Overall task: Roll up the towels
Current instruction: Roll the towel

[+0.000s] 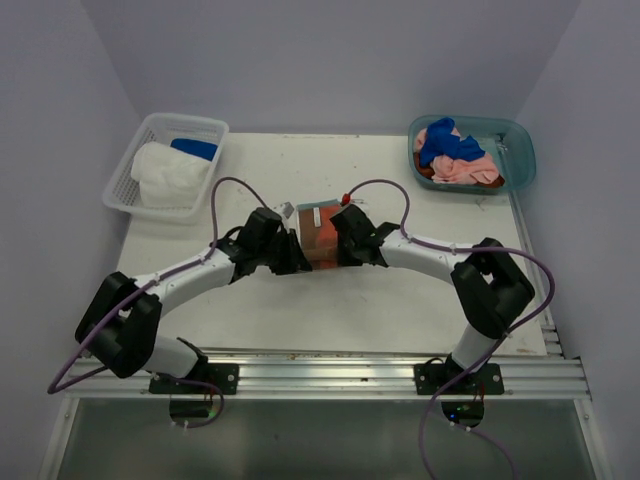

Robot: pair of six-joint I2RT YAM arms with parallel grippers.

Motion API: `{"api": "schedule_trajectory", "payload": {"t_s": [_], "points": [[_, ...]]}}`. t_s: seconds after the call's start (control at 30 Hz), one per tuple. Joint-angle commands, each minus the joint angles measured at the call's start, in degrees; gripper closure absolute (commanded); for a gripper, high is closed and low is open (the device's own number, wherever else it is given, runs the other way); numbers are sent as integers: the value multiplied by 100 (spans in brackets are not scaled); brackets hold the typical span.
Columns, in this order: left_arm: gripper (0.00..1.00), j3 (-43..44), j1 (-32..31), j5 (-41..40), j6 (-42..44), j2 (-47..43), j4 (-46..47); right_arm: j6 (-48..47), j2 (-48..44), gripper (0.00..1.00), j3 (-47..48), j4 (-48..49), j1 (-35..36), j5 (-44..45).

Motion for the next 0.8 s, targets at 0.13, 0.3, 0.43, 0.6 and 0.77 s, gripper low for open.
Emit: {"api": "schedule_trajectory", "payload": {"t_s": [0.13,0.3,0.43,0.6,0.77], "points": [[81,428,-12,86,153,632,514,52,38,100,269,-101,-112,-170],[83,824,23,24,311,1194,496,43,55,100,339,-145,-156,-214],[83,1018,23,24,320,1300,514,8,3,94,374,-233,-174,-206],[84,1106,145,-37,355,1441,531,-97,-383,67,339,-312,-165,-170],[85,1220,286,15,399,1800,619,-142,-814,62,164,-339,-165,-144]]}}
